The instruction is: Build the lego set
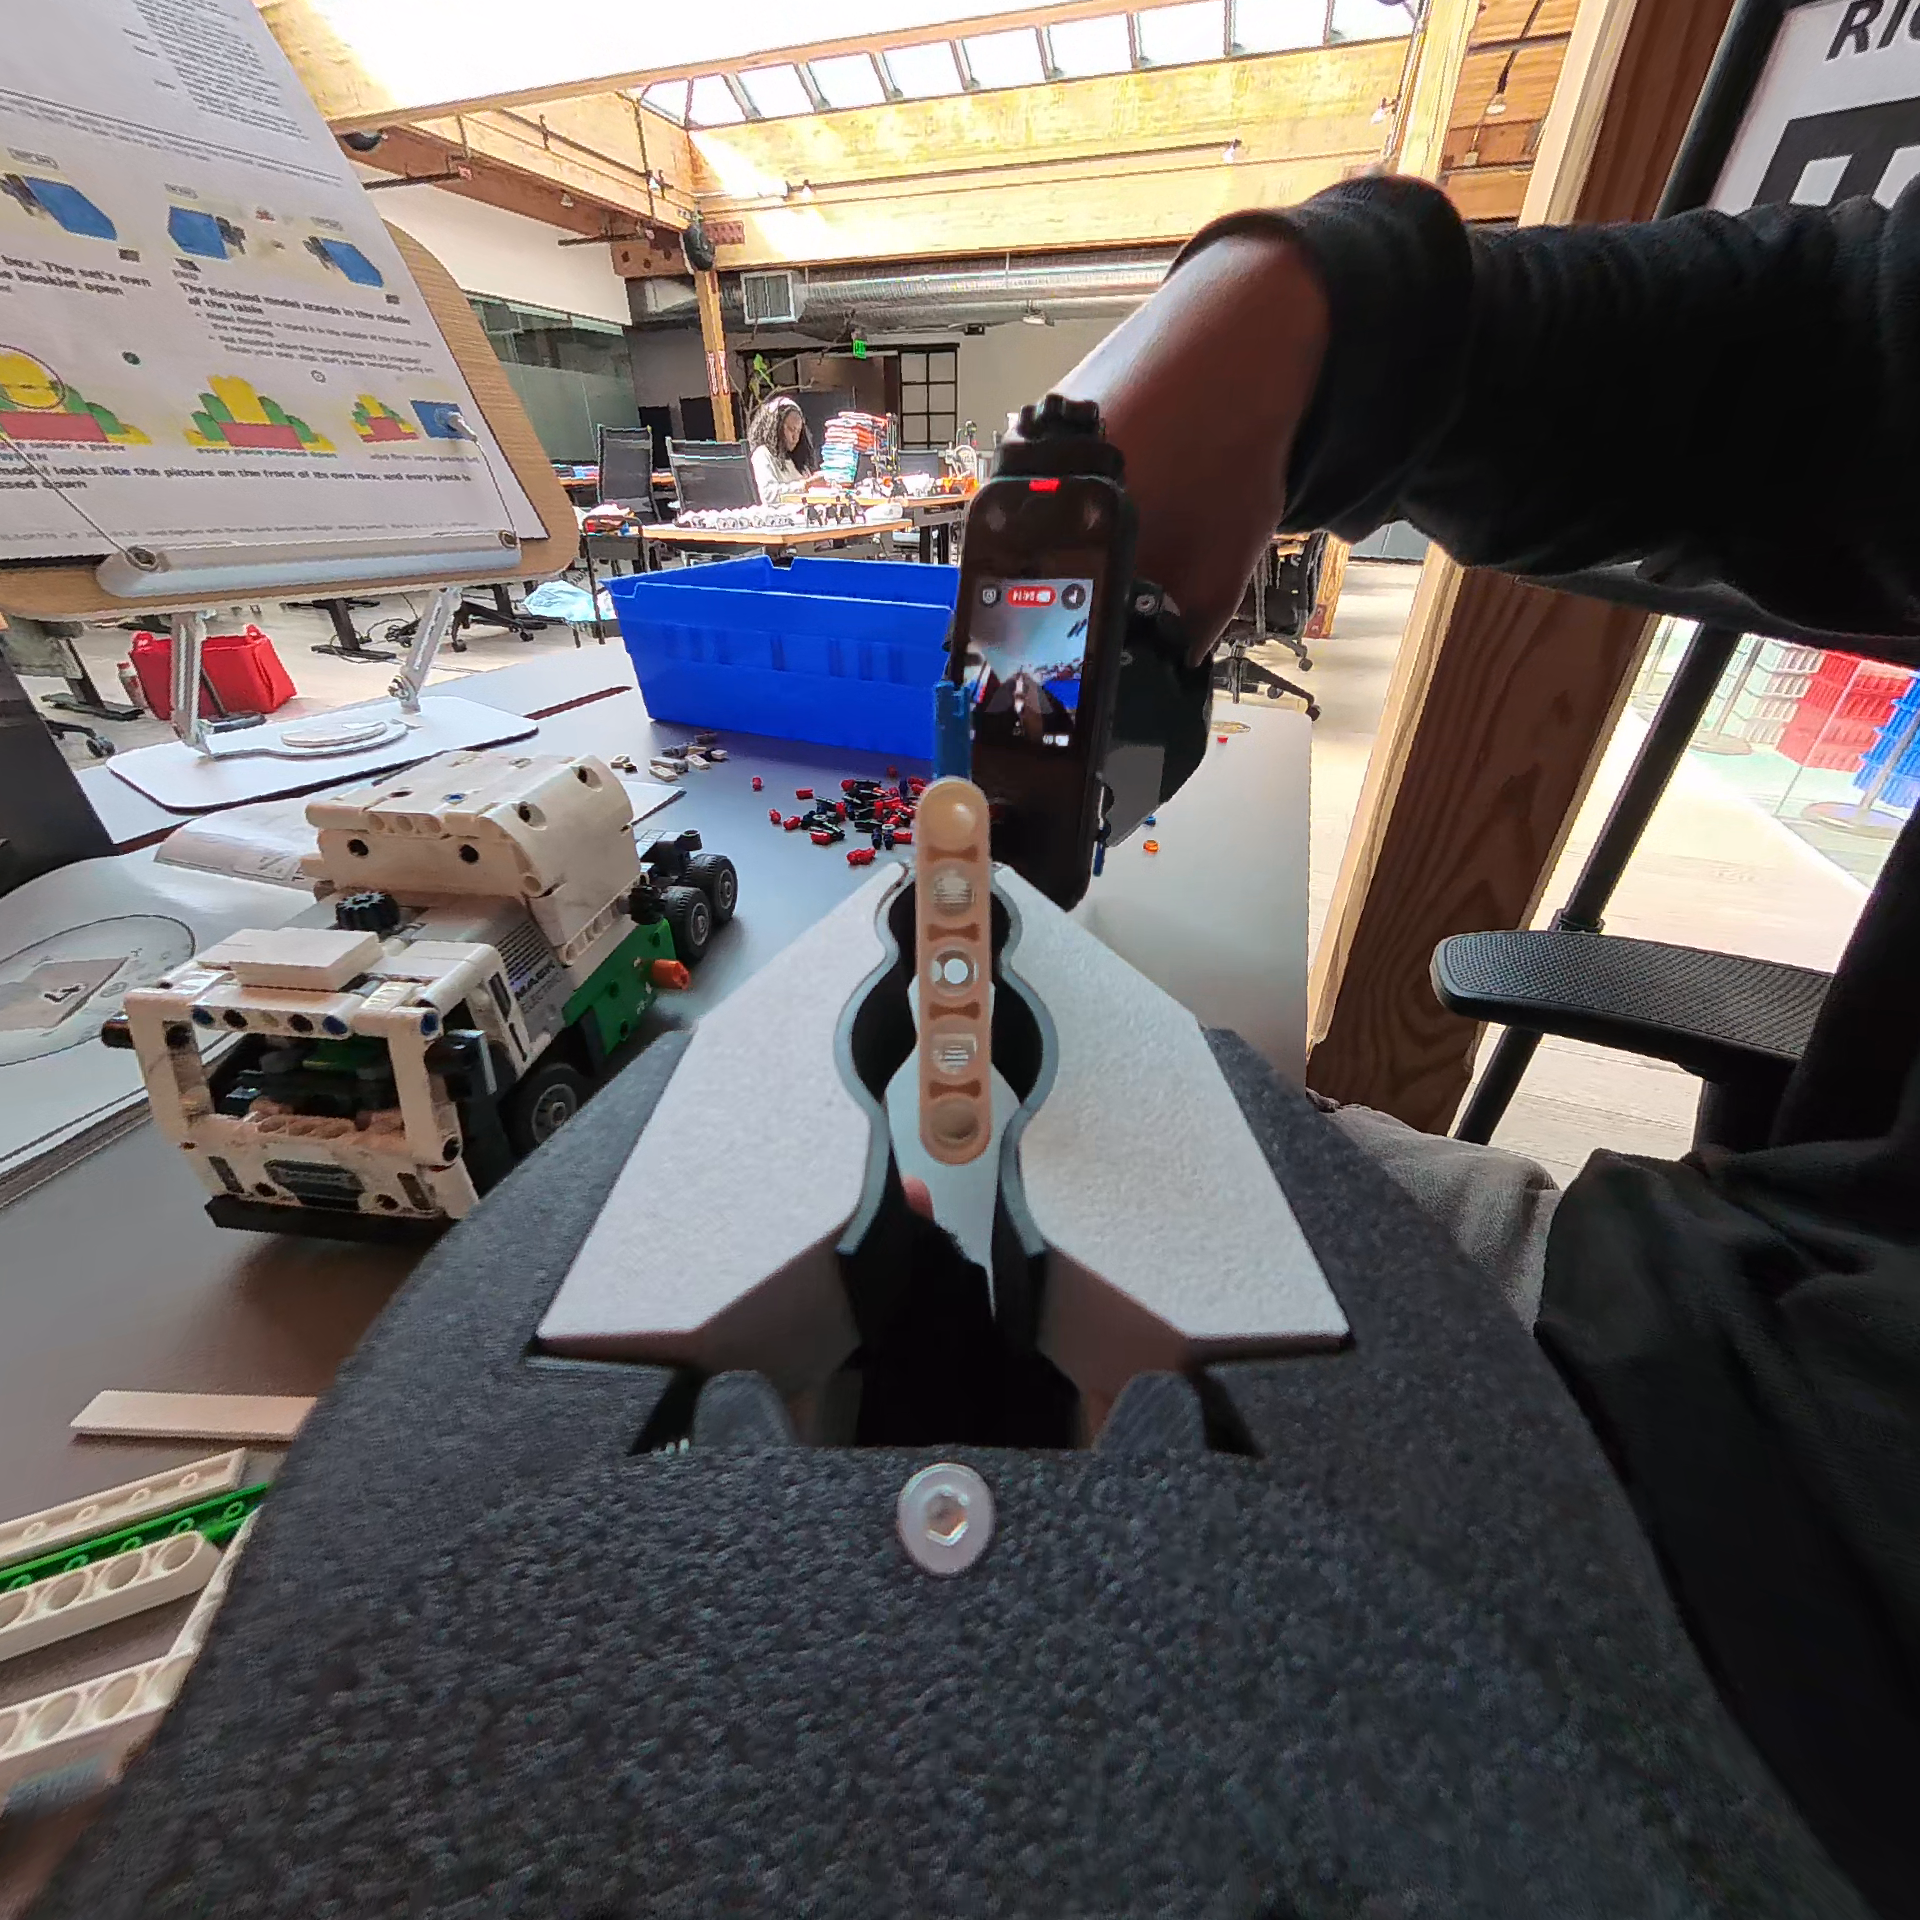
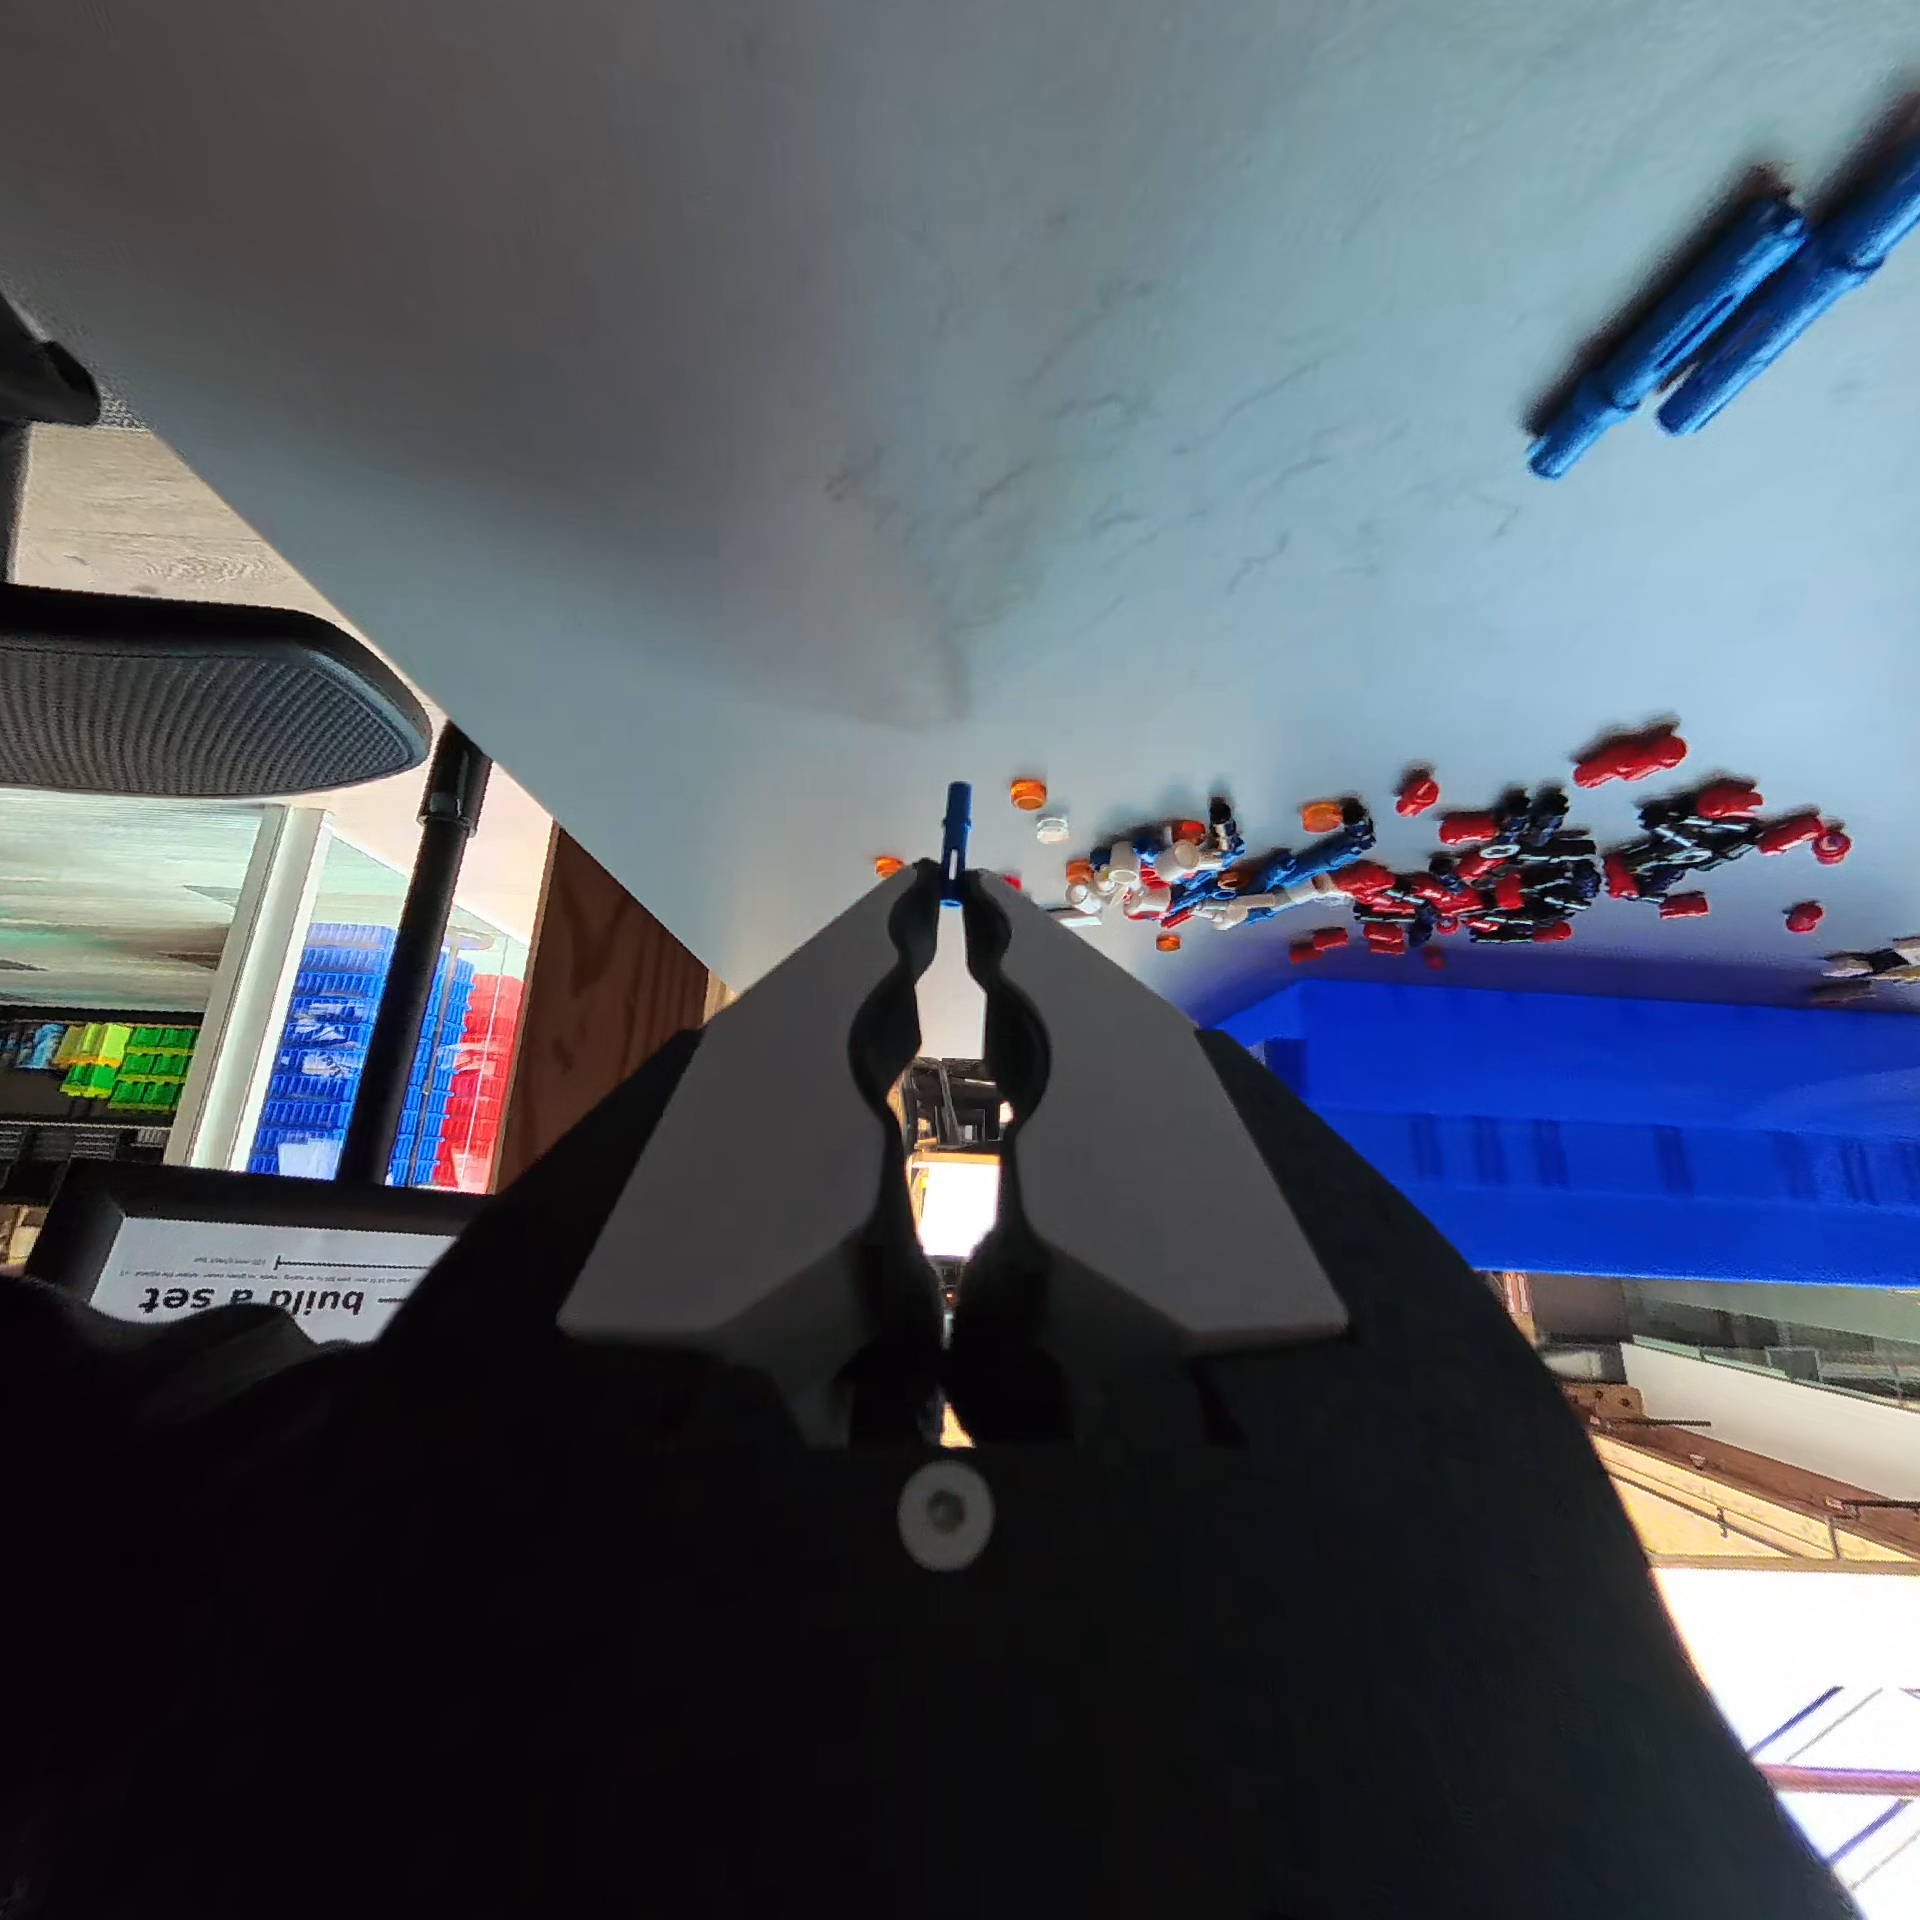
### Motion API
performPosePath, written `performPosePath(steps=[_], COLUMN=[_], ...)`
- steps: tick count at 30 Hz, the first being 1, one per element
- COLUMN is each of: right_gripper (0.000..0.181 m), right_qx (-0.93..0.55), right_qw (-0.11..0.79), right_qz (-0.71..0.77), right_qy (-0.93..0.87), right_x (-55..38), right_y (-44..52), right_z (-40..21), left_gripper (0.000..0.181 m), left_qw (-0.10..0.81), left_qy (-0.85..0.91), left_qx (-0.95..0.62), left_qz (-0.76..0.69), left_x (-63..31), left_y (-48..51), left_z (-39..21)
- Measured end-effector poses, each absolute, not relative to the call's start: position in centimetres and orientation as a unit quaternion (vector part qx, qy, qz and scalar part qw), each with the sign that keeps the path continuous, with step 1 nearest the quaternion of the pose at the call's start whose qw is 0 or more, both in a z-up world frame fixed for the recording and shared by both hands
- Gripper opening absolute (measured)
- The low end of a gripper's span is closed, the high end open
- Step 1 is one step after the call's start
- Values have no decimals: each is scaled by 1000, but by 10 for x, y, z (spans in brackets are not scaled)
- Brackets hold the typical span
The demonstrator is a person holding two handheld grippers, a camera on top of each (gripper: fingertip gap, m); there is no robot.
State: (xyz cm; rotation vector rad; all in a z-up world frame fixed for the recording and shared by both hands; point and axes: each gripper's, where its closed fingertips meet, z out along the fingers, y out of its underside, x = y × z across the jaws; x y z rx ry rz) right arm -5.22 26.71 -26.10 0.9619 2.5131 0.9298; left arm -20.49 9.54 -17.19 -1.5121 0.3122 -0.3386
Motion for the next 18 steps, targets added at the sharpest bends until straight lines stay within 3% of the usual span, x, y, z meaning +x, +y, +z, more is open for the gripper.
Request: performPosePath(steps=[1, 18], right_gripper=[3, 4], right_qx=[335, 314], right_qw=[150, 163], right_qz=[324, 351], right_qy=[872, 867], right_x=[-52, -53], right_y=[267, 268], right_z=[-262, -269], left_gripper=[6, 6], left_qw=[703, 702], left_qy=[141, 141], left_qx=[-680, -680], left_qz=[-152, -158], left_x=[-205, -205], left_y=[95, 95], left_z=[-172, -172])
